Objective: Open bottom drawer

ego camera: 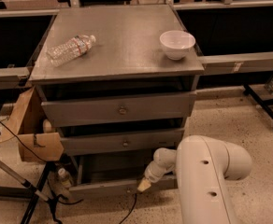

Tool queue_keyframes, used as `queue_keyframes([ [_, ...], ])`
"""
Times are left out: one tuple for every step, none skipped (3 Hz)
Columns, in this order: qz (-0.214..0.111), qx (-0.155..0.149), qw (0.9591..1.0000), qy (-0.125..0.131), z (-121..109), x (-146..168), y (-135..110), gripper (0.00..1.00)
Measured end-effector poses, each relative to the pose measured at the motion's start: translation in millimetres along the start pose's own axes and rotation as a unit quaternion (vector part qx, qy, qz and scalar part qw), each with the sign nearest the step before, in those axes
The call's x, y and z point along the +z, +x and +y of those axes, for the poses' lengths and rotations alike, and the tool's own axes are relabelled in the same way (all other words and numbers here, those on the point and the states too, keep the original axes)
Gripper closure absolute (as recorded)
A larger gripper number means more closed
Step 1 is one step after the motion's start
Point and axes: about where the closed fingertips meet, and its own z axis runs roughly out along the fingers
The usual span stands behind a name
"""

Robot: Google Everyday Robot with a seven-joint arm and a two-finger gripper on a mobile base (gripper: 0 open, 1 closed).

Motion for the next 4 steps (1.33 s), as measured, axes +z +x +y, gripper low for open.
queue_keyframes([
  [0.025, -0.002, 0.9994, -0.023, 23, 4, 24, 0.0],
  [0.025, -0.002, 0.9994, -0.023, 23, 4, 24, 0.0],
  [0.066, 0.002, 0.9969, -0.043, 15, 18, 27, 0.0],
  [0.093, 0.019, 0.994, -0.055, 30, 18, 48, 0.0],
])
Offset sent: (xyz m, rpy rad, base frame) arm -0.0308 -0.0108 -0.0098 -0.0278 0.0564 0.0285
